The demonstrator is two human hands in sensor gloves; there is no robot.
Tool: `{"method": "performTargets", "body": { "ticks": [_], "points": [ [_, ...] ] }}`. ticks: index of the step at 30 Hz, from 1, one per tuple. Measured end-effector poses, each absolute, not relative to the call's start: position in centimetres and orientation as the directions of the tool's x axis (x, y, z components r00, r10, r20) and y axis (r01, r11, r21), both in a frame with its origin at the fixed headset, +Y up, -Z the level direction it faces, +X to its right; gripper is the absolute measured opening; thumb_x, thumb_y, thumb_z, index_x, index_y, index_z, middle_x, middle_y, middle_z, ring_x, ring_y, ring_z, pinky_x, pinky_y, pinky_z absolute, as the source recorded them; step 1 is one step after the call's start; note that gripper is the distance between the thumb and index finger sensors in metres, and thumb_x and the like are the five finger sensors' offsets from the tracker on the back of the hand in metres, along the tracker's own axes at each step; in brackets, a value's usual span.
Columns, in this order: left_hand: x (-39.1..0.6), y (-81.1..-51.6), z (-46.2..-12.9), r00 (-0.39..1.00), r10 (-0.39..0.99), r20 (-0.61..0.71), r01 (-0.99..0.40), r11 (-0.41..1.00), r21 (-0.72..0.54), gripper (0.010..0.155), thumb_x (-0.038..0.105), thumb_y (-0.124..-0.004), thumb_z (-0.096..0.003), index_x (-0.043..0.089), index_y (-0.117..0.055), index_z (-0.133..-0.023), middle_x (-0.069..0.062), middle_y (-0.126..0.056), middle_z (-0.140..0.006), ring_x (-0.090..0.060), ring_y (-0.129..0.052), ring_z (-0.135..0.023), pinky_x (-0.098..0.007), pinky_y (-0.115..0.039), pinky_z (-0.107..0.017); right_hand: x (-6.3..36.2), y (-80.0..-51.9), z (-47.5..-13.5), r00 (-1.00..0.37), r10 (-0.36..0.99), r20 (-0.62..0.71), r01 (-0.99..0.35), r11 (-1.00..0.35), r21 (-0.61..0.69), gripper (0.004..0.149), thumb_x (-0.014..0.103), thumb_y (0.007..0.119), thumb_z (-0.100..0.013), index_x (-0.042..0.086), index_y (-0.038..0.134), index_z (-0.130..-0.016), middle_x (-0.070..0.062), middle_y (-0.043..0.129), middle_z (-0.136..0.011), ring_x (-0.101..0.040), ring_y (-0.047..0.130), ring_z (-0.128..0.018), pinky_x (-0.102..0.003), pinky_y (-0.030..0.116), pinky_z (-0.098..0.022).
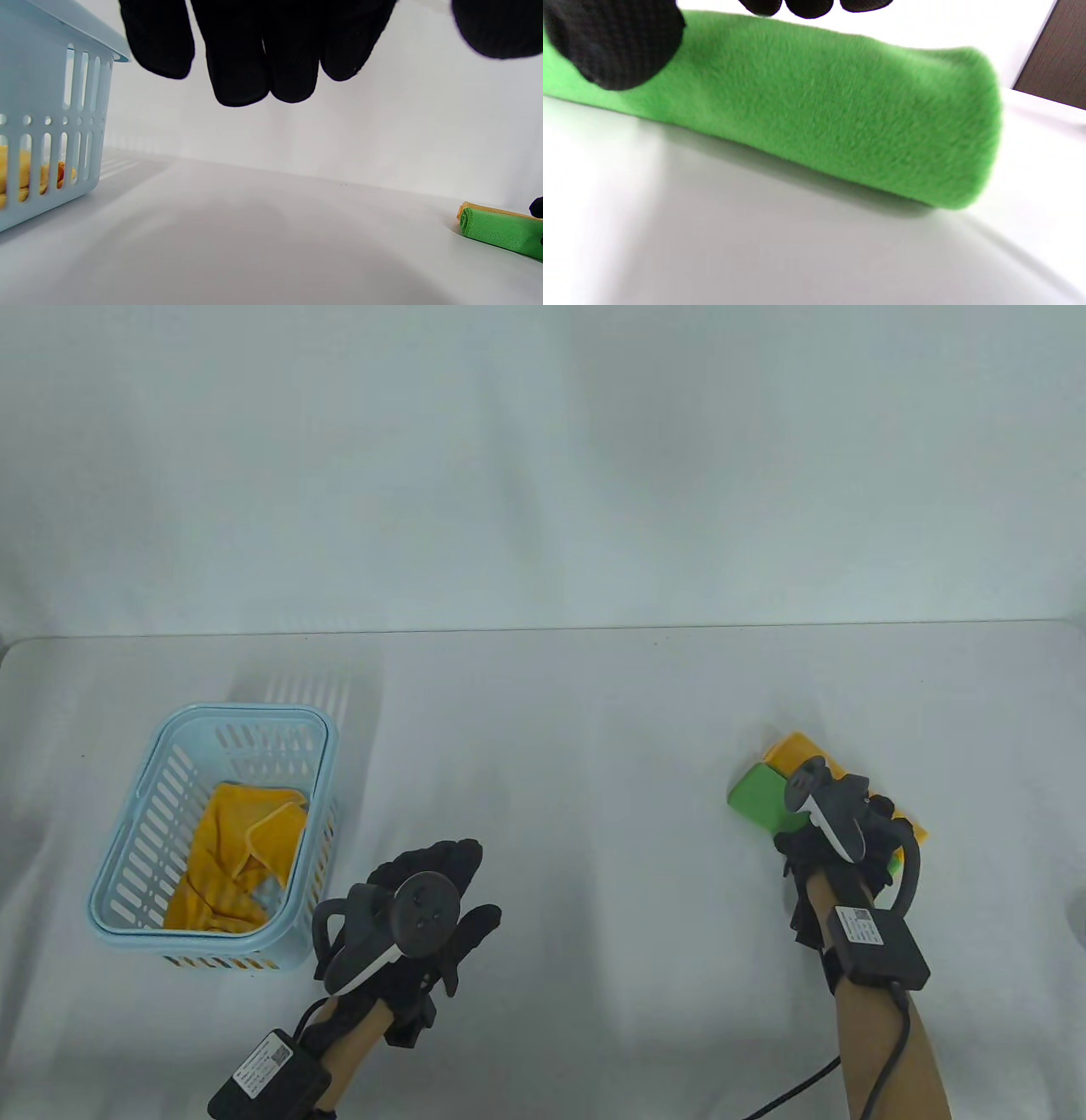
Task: Roll square towel into towel roll
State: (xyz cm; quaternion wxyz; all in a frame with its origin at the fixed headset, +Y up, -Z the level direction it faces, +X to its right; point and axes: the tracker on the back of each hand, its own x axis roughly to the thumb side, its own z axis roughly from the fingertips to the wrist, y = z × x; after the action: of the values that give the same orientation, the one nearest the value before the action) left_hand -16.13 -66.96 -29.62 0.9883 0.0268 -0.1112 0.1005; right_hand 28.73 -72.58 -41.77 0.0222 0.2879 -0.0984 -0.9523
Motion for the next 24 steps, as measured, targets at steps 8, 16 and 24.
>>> {"method": "performTargets", "body": {
  "ticks": [8,16,24],
  "points": [
    [-16.3,-66.9,-29.7,0.956,0.196,0.217,-0.206,0.978,0.023,0.08,0.066,-0.071,-0.0331,0.033,-0.06,-0.105,0.002,-0.072,-0.108,-0.031,-0.08,-0.098,-0.058,-0.065,-0.072,28.0,-68.8,-40.2,-0.851,0.071,-0.52,-0.126,-0.989,0.071,0.077,0.061,0.069,-0.032,0.038,0.043,-0.1,0.006,0.046,-0.111,-0.034,0.044,-0.107,-0.063,0.04,-0.075],
    [-16.3,-66.9,-29.7,0.957,0.193,0.214,-0.204,0.979,0.029,0.081,0.066,-0.071,-0.0332,0.033,-0.059,-0.106,0.001,-0.07,-0.11,-0.032,-0.079,-0.099,-0.058,-0.064,-0.073,24.7,-65.0,-39.0,-0.902,0.132,-0.412,-0.143,-0.99,-0.003,0.075,0.061,0.068,-0.032,0.039,0.042,-0.1,0.006,0.045,-0.111,-0.034,0.043,-0.107,-0.063,0.04,-0.075],
    [-16.4,-66.7,-29.6,0.958,0.197,0.209,-0.212,0.976,0.052,0.082,0.067,-0.071,-0.0329,0.033,-0.058,-0.106,0.001,-0.067,-0.111,-0.033,-0.076,-0.101,-0.059,-0.062,-0.074,18.8,-62.5,-36.6,-0.948,0.239,-0.209,-0.233,-0.971,-0.054,0.076,0.062,0.068,-0.032,0.039,0.039,-0.1,0.006,0.043,-0.112,-0.034,0.042,-0.107,-0.063,0.04,-0.075]
  ]
}}
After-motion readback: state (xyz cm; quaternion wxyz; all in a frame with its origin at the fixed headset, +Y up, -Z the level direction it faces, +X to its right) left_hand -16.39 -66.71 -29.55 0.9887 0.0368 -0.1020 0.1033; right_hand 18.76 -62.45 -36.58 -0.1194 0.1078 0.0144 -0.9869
